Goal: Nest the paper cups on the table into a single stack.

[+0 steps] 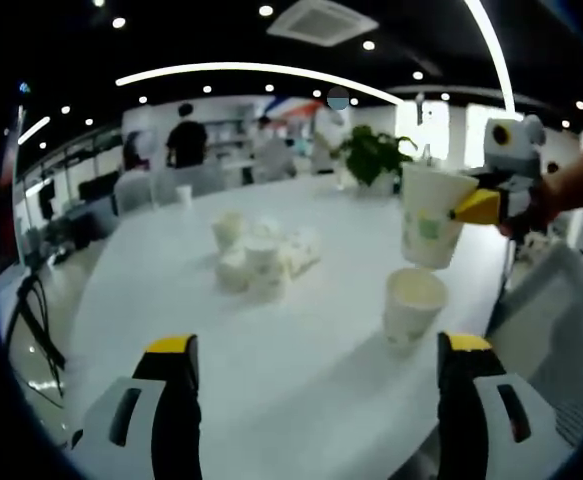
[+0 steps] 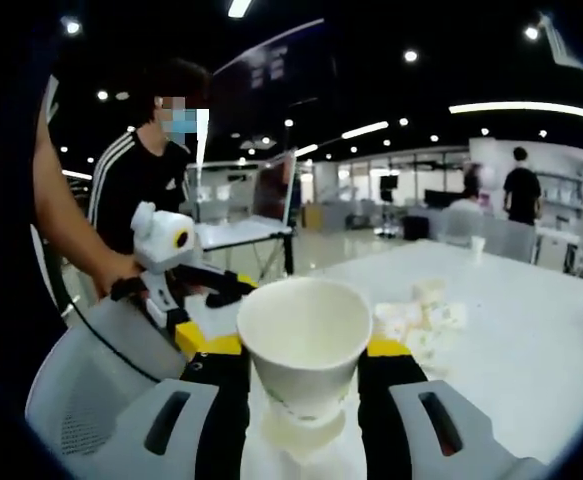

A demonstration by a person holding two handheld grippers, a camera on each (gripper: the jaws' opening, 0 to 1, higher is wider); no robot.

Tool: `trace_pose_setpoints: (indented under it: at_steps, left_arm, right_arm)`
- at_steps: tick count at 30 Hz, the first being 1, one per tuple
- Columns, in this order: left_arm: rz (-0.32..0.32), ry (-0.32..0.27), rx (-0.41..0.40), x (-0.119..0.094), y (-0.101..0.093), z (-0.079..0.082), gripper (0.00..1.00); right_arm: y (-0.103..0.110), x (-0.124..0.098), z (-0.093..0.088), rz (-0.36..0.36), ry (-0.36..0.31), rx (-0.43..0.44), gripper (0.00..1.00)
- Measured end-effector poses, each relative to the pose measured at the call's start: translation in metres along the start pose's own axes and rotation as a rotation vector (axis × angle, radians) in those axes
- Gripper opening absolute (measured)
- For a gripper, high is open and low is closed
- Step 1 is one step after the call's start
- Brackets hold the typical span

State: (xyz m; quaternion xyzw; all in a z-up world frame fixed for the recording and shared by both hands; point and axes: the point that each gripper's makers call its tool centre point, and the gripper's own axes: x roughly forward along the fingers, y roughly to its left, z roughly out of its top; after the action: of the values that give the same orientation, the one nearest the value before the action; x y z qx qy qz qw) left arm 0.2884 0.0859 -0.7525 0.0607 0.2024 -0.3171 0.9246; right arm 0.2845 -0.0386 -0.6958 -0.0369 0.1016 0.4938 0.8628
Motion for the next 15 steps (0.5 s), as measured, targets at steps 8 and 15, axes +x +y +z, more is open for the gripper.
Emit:
trace_pose_setpoints:
  at_steps: [8, 15]
  left_arm:
    - [0.003, 0.000, -0.003, 0.000, 0.000, 0.000, 0.97]
    - [0.008, -0.003, -0.005, 0.000, 0.002, 0.001, 0.97]
  right_arm:
    - [-0.002, 0.007, -0.019, -0.002, 0.020, 0.015, 0.39]
    - [0.002, 0.011, -0.032, 0.000, 0.044, 0.021, 0.40]
